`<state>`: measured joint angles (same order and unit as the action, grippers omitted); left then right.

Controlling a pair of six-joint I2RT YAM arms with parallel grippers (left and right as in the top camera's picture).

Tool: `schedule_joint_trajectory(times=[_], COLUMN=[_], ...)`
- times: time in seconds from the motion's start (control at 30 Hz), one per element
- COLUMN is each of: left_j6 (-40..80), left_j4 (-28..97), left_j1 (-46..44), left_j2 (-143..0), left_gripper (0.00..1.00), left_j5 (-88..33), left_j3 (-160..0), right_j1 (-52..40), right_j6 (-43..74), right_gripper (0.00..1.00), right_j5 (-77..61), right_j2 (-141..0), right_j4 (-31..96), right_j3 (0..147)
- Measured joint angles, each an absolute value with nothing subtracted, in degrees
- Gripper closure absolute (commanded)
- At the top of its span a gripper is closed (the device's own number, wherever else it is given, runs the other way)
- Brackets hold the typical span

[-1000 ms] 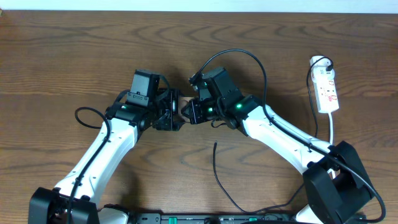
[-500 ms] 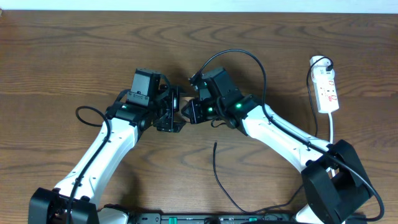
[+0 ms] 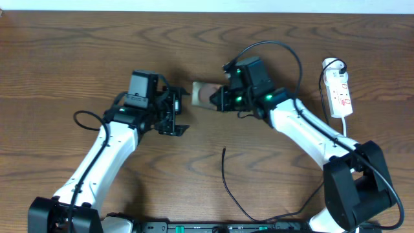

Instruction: Plug charger to phone and switch on socket

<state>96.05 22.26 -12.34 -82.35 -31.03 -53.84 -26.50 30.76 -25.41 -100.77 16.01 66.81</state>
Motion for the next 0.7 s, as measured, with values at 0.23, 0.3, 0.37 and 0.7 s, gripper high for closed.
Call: schedule_joint_trajectory(times=[0.23, 0.3, 0.37, 0.7], left_j6=[84.95, 81.19, 77.84, 72.18], left_j4=[19.14, 17.87, 17.34, 9.50], left_j1=[-4.47, -2.37, -0.47, 3.70], left_j2=[-81.65, -81.62, -81.62, -81.62], left_gripper=[0.13, 0.13, 0.13, 0.13], left_j5=[-35.66, -37.60, -39.27, -42.11], left_j3=[-53.95, -54.08, -54.13, -54.15], right_j1=[-18.35, -16.03, -14.33, -11.88], right_j6=[40.25, 45.01, 50.35, 86.56], right_gripper=[0.99, 0.99, 0.99, 0.99], right_j5=[-29.08, -31.92, -34.72, -45.43], right_j2=[-100.79, -100.84, -100.86, -100.88], right_j4=[12.27, 8.93, 5.48, -12.69], right_j3=[66.81, 66.81, 66.81, 66.81])
